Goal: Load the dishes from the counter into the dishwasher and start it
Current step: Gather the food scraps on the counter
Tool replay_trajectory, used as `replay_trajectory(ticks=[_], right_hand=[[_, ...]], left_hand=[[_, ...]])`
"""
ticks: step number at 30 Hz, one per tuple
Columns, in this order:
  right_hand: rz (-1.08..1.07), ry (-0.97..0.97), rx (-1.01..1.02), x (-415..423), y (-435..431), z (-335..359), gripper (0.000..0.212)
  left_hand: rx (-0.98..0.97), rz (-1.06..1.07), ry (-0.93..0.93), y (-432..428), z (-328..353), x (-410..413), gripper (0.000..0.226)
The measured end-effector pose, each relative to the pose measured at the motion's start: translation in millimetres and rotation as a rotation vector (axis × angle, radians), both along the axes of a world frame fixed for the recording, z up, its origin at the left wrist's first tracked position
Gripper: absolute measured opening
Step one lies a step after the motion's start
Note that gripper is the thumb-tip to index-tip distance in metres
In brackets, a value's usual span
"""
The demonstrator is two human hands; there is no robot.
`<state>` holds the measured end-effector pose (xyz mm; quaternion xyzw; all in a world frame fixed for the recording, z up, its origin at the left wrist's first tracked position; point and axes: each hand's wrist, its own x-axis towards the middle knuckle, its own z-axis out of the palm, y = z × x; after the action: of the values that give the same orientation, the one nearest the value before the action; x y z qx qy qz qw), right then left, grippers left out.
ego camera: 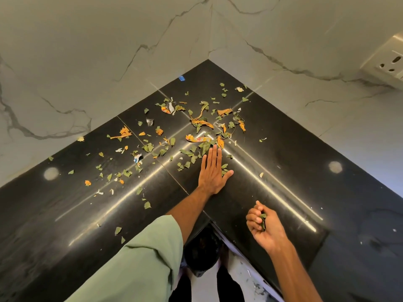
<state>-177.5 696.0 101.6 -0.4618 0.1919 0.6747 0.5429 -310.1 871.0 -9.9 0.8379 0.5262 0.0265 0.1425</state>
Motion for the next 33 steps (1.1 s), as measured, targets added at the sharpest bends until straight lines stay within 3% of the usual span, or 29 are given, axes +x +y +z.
replay_trajectory(ticks=[6,12,17,23,33], right_hand=[[0.029,-0.009,-0.009,11,10,0,0.038],[0.057,-0.024,-0.008,16,21,0,0.038],[0.082,-0.044,-0.006,19,31,1,0.037],[0.085,-0.06,-0.008,23,40,4,0.036],[0.083,-0.036,0.041,15,53,12,0.036]], left_hand=[[0.064,-0.094,0.068,15,3,12,0.063],[0.208,-0.157,-0.11,10,-1,1,0.034],[0.309,-0.115,-0.226,33,21,-1,0.039],[0.086,-0.175,-0.115,53,23,19,0.059],[0.136,-0.257,-0.172,20,17,-17,0.014]])
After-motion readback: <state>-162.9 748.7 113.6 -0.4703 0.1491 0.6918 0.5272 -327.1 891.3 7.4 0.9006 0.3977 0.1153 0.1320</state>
